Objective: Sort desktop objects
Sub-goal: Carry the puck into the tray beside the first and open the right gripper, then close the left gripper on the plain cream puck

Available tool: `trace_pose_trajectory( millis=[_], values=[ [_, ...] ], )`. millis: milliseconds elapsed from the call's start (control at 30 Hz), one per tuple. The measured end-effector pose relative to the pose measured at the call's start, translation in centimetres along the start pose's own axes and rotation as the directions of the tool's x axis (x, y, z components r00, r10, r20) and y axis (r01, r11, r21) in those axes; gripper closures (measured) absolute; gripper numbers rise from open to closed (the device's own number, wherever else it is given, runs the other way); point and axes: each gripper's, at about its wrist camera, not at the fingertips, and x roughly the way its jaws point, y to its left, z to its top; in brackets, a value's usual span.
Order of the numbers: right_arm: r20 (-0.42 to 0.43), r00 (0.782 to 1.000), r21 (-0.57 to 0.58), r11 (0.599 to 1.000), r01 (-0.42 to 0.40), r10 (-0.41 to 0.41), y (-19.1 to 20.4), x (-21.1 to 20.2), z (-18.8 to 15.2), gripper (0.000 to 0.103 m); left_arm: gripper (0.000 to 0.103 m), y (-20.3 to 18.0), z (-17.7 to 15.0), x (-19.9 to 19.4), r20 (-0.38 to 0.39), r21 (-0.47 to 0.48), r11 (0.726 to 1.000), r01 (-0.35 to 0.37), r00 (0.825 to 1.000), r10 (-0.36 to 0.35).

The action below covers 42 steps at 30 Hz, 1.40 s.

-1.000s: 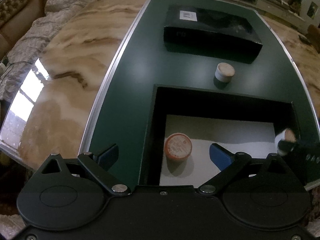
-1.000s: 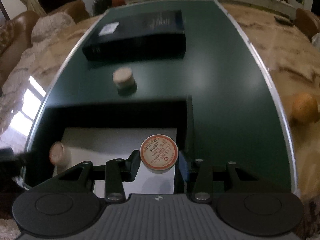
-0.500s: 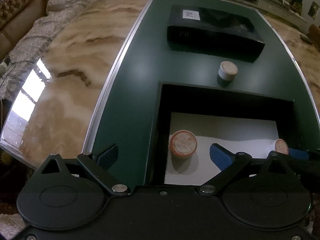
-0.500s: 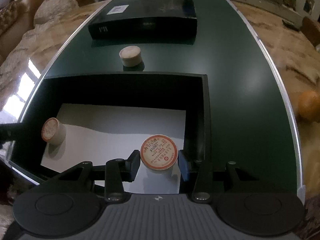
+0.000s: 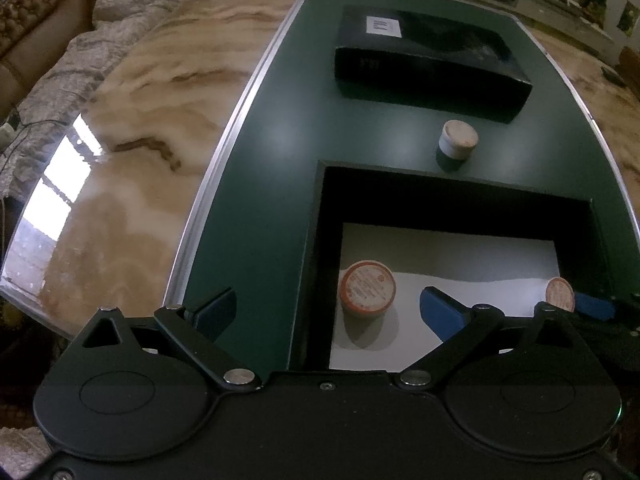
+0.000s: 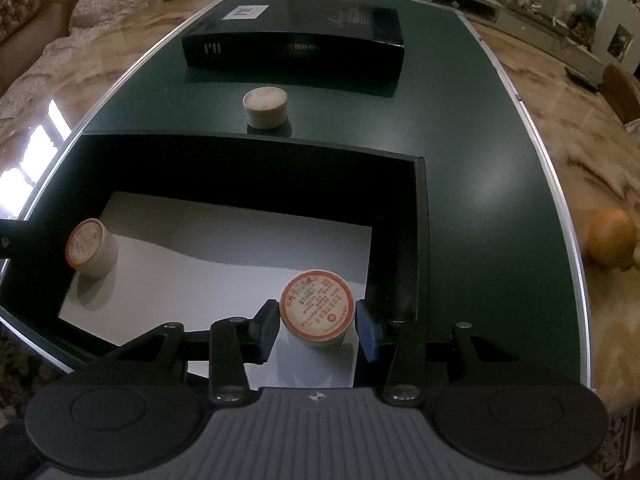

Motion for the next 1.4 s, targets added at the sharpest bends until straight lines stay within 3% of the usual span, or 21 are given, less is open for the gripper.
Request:
trace_pose_trajectory(
  millis=[933, 1300, 1400],
  values=[
    [0.062, 0.998, 0.062, 0.997, -0.035, 0.032, -1.3, -2.9, 0.2, 0.041, 0.003, -2.4, 1.0, -0.2, 0.015, 0.047, 0.999, -0.017, 1.0, 0.016],
    [0.116, 0.993, 0.121, 0.992, -0.024, 0.01, -2.4, -5.4, 0.3, 0.034, 0.003, -4.6, 3.9, 1.1, 0.054, 0.095, 0.995, -0.018, 0.998, 0.013],
    [0.145, 0.989, 0.155, 0.988, -0.017, -0.006, -3.1, -6.1, 0.2, 0.026, 0.003, -5.3, 5.3, 1.8, 0.072, 0.097, 0.995, -0.017, 0.997, 0.01]
  ],
)
